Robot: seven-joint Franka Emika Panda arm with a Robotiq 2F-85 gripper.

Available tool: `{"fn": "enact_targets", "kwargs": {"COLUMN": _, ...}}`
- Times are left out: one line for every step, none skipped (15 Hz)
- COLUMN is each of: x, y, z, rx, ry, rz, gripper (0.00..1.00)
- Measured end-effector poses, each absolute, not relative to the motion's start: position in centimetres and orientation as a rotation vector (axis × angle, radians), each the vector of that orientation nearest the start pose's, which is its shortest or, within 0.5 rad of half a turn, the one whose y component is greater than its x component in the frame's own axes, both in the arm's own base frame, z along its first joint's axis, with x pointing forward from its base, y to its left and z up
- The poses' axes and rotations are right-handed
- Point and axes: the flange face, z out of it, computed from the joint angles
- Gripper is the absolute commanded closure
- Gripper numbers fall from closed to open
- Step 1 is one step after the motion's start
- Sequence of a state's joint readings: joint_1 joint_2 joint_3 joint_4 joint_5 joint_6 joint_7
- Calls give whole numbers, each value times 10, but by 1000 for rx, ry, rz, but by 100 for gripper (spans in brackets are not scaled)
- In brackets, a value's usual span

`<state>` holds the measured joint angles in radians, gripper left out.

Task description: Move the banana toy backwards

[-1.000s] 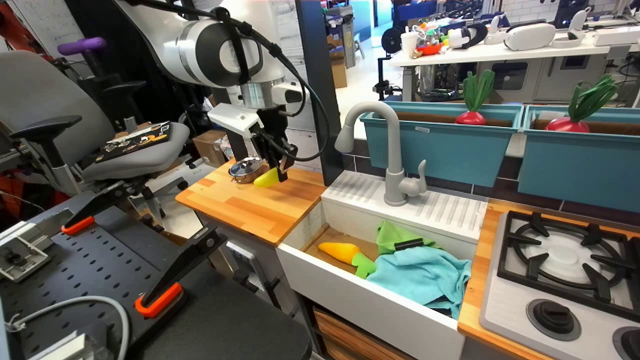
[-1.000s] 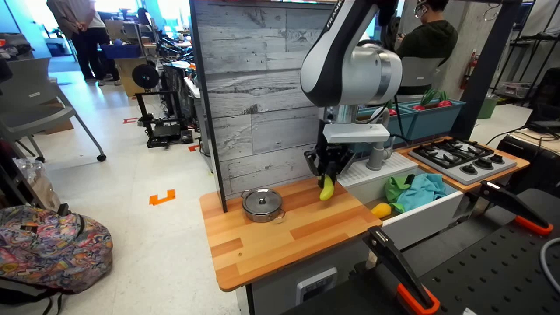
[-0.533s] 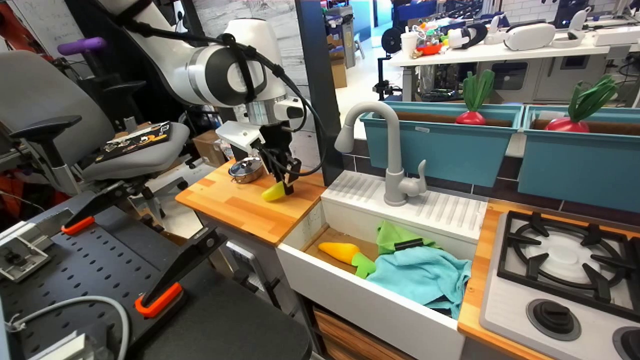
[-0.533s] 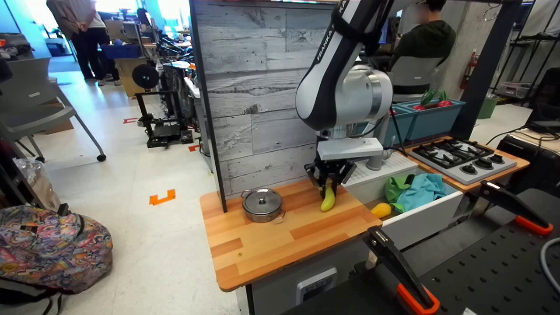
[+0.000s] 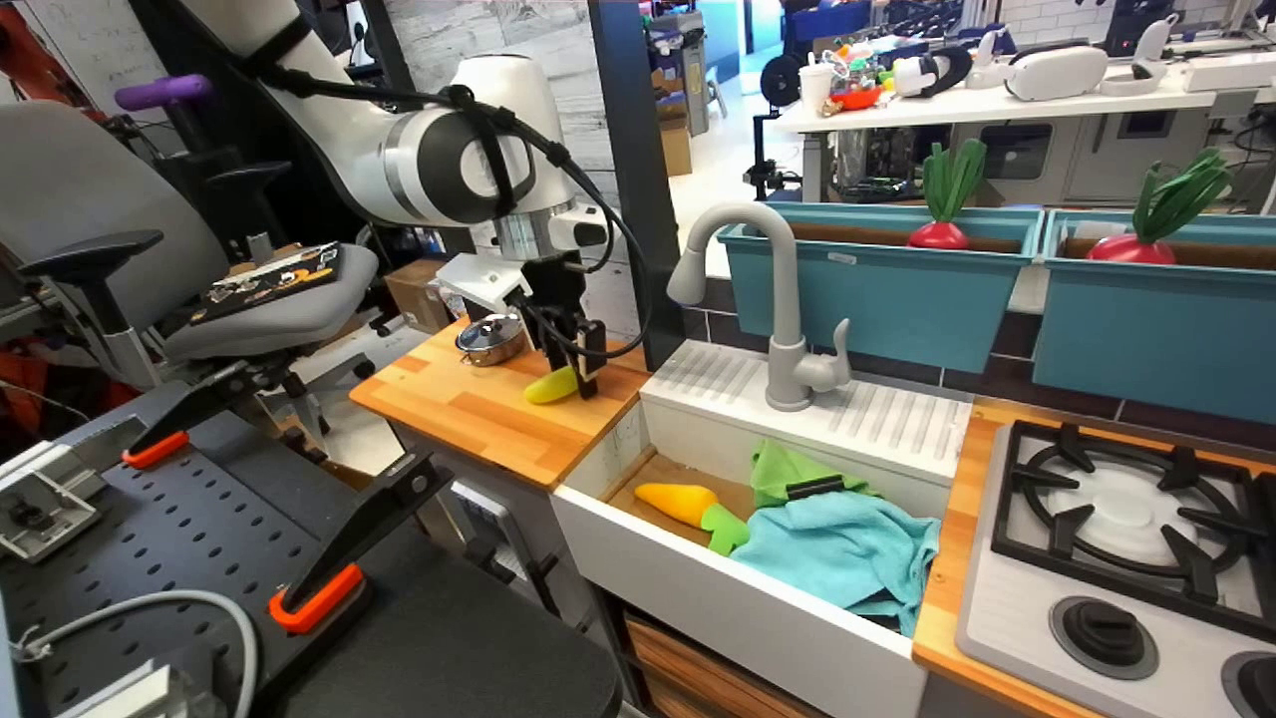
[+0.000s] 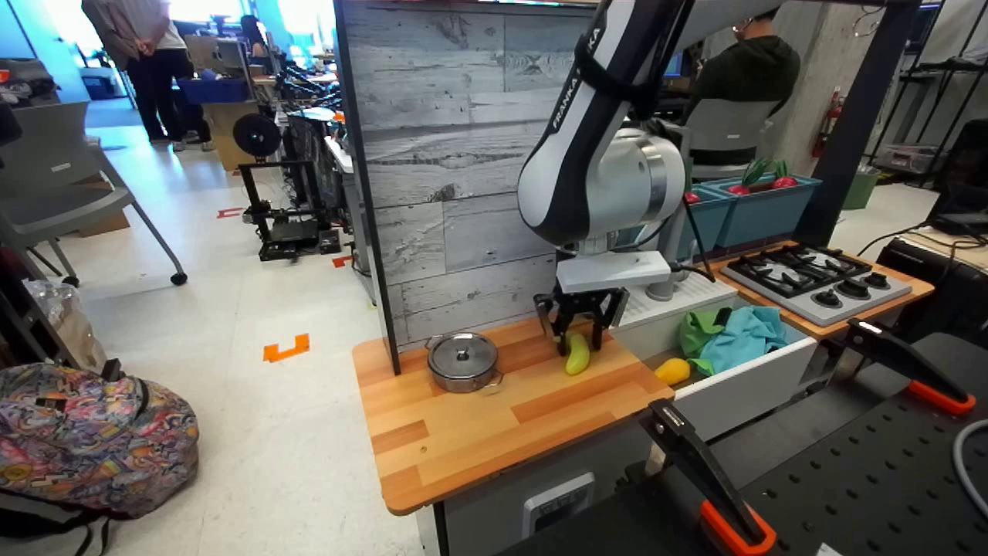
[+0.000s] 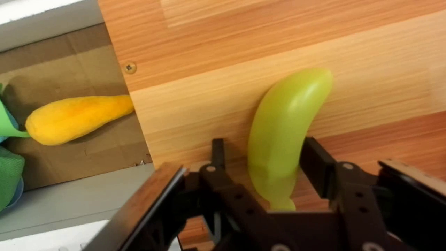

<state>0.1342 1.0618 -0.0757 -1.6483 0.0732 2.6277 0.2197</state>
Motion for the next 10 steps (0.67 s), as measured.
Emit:
{"fn": "enact_targets", "kwargs": {"x": 630, "y": 37, "z": -12, "rx": -3171, "ry": 300, "rz": 116, "gripper": 2}}
{"fn": "enact_targets", "kwargs": {"x": 630, "y": 37, "z": -12, "rx": -3171, "ry": 297, "rz": 116, "gripper": 0}}
{"fn": "enact_targets", "kwargs": {"x": 630, "y": 38, "z": -11, "rx": -3171, "ry": 292, "rz": 117, "gripper": 0}}
{"fn": "enact_targets", "kwargs": {"x": 628, "y": 40, "z": -10, "rx": -3169, "ry": 283, "rz": 121, "gripper": 0}}
{"fn": "enact_targets", "kwargs": {"x": 626, "y": 43, "z": -8, "rx": -3163, "ry": 259, "rz": 130, "gripper": 0}}
{"fn": "enact_targets", "kwargs": {"x": 622, "y": 49, "z": -4, "rx": -3155, "ry": 224, "rz": 141, "gripper": 0}}
{"fn": "enact_targets", "kwargs": {"x": 616, "y": 54, "z": 2, "rx": -3147, "ry": 186, "rz": 152, "gripper": 0}}
{"fn": "enact_targets", "kwargs": {"x": 609, "y": 61, "z": 12, "rx": -3141, "ry": 150, "rz": 158, "gripper": 0}}
{"fn": "enact_targets", "kwargs": {"x": 603, "y": 67, "z": 25, "rx": -3136, "ry": 120, "rz": 155, "gripper": 0}}
{"fn": "enact_targets", "kwargs": {"x": 596, "y": 73, "z": 39, "rx": -3132, "ry": 92, "rz": 147, "gripper": 0}}
